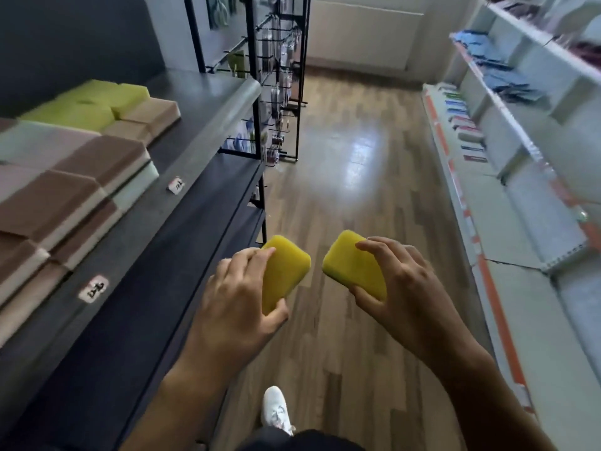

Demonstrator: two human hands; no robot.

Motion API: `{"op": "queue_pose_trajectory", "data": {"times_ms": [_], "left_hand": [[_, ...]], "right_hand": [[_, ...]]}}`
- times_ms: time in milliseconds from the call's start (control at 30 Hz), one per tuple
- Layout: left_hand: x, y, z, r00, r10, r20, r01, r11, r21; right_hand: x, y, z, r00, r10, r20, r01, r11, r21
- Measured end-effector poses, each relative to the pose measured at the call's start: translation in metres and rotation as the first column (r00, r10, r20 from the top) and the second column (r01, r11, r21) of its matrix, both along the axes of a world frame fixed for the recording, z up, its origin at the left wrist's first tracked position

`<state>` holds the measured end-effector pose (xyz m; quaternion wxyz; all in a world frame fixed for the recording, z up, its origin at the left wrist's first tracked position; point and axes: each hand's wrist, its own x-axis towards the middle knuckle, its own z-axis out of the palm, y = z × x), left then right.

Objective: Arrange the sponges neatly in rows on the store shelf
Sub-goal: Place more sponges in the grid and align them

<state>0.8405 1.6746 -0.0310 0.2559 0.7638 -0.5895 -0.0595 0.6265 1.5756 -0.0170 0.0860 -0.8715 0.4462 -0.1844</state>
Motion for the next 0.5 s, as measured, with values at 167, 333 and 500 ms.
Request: {"op": "queue_pose_trajectory", "data": {"times_ms": [167,333,500], "left_hand": [[0.039,-0.074,0.014,0.997,-0.047,0.056,0.046,0.999,0.021],[0.074,-0.128,0.024,0.998,0.012,0.057,-0.012,1.000,-0.001],[0.110,-0.179,0.028,0.988,0.133,0.075,-0.134,0.991,0.000]], "right_hand": [[0.035,-0.074,0.011,0.994,0.105,-0.008,-0.105,0.994,-0.016],[0.077,-0.144,0.017,0.974,0.227,0.015,-0.227,0.974,-0.015],[0.130,-0.229,0.017,0.927,0.376,0.005,-0.375,0.925,-0.060]]}}
